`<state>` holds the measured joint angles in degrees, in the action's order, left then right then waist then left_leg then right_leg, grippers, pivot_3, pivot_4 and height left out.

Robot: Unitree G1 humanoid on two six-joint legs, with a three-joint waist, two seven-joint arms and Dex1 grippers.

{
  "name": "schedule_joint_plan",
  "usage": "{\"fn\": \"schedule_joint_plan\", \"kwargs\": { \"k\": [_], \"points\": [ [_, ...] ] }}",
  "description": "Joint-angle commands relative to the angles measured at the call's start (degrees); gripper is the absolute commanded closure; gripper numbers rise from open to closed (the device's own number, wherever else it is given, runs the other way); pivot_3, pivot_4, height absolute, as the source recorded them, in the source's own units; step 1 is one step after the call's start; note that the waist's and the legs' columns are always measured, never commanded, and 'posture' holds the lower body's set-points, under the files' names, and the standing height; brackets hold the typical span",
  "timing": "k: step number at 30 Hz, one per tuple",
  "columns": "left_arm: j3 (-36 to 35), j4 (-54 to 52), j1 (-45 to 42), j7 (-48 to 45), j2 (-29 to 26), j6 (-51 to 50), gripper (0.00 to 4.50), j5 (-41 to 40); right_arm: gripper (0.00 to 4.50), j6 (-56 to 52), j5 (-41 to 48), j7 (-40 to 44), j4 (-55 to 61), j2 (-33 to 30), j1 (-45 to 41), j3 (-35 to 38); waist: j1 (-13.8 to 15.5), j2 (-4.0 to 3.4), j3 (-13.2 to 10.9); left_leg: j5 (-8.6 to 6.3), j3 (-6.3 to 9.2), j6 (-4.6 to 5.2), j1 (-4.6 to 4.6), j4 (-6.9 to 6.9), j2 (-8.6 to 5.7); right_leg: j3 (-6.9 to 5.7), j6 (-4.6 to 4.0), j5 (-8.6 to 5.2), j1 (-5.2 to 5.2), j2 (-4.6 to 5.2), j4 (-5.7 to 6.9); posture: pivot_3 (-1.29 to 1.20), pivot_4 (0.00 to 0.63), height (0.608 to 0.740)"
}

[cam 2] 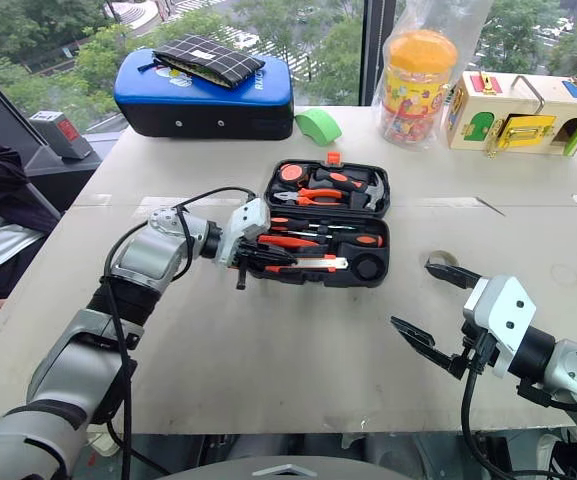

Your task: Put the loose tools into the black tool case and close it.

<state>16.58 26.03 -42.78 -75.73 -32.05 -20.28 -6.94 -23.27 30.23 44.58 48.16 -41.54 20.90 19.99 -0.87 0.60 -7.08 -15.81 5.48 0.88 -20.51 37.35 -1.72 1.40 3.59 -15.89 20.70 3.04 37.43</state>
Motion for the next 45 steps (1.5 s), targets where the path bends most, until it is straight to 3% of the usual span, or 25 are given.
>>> {"fn": "schedule_joint_plan", "kwargs": {
  "k": [1,4,12,20,23,31,45],
  "points": [
    [0.3,5.0,0.4,5.1,1.3,-4.7,4.45,2.7,0.0,0.8,0.6,-0.1,1.0,-0.2,-1.1,-0.6,0.1,0.0,0.0,0.0,0.0,0.0,0.0,0.0,0.0,-0.01,0.0,0.0,0.0,0.0,0.0,0.0,0.15,0.74],
    [-0.9,4.7,-0.6,6.3,3.8,-10.3,4.45,1.2,0.0,0.3,0.7,-0.4,0.9,-0.4,-2.3,-1.4,0.9,-0.03,0.0,0.0,0.06,0.0,-0.05,0.04,-0.06,-0.09,0.01,0.0,-0.01,0.08,0.0,0.0,0.15,0.74],
    [0.1,1.2,2.2,8.5,3.4,-16.2,4.45,2.5,0.0,-0.2,1.0,-0.3,0.9,-0.7,-3.1,-1.5,1.6,-0.05,0.1,0.0,0.09,0.0,-0.07,0.07,-0.06,-0.09,0.01,0.0,-0.03,0.08,-0.04,0.0,0.15,0.74],
    [-14.0,-12.3,5.2,11.6,7.6,-18.8,4.45,-11.1,0.0,-0.4,1.3,-0.3,1.2,-0.6,-3.2,-2.1,1.7,-0.05,-0.1,0.0,0.18,-0.01,-0.2,0.04,-0.02,-0.14,0.01,0.0,0.04,0.11,-0.14,0.0,0.15,0.74],
    [-14.9,-16.5,6.6,13.9,7.6,-18.2,4.45,-12.0,0.0,-0.2,1.2,-0.2,1.0,-0.4,-3.3,-2.2,1.7,0.1,-0.3,0.0,0.35,-0.02,-0.48,0.03,-0.01,-0.15,-0.01,0.01,0.18,0.13,-0.29,0.0,0.15,0.74],
    [-10.0,-21.5,11.0,17.4,6.6,-15.0,4.45,-8.8,0.0,0.0,0.9,-0.3,0.4,-0.3,-4.2,-3.3,1.7,0.07,-0.3,0.04,0.29,-0.14,-0.66,-0.28,-0.04,-0.12,-0.01,0.01,0.34,0.21,-0.73,0.0,0.15,0.74],
    [1.4,-14.2,10.8,21.7,4.3,-10.3,4.45,2.5,0.0,-0.3,1.1,-0.7,1.3,-0.4,-3.4,-2.9,1.7,-0.01,-0.2,-0.02,0.2,-0.04,-0.33,-0.26,-0.15,-0.2,0.0,0.01,0.0,0.33,-0.69,0.0,0.15,0.74]
  ]
}}
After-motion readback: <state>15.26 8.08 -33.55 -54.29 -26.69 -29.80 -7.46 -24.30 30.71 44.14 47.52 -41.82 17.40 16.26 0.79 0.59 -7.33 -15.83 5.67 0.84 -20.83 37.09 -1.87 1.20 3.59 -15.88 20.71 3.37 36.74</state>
